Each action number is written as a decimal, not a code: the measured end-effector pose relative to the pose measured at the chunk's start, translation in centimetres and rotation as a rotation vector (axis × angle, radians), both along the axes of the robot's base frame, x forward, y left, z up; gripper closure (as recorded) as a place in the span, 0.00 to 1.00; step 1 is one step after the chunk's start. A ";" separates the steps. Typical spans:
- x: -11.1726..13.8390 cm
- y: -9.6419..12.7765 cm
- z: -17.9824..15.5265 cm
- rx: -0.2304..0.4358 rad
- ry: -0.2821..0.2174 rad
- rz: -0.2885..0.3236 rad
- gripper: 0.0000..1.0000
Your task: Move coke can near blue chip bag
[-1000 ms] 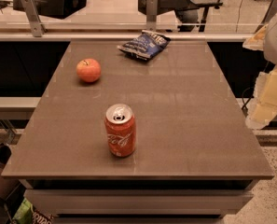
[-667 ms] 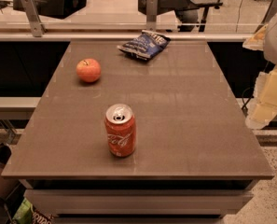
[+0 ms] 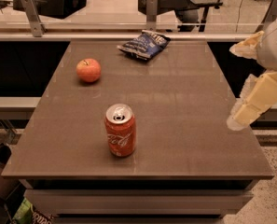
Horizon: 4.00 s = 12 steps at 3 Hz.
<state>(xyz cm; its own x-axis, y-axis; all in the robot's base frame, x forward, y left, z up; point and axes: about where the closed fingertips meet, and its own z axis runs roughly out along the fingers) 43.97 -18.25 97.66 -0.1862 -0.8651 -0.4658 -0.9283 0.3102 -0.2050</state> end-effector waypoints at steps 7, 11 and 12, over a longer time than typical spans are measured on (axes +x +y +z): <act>1.1 9.5 -8.4 0.627 -0.084 0.064 0.00; 2.4 15.2 -10.2 0.925 -0.093 0.177 0.00; 1.6 16.0 -9.1 0.915 -0.095 0.189 0.00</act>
Offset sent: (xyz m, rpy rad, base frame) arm -0.0038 0.1035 0.0061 0.4567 -0.0264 0.0569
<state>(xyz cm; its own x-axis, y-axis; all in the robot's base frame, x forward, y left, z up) 45.55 -2.24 88.53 -0.0061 -0.1673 -0.9859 -0.9716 0.2341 -0.0337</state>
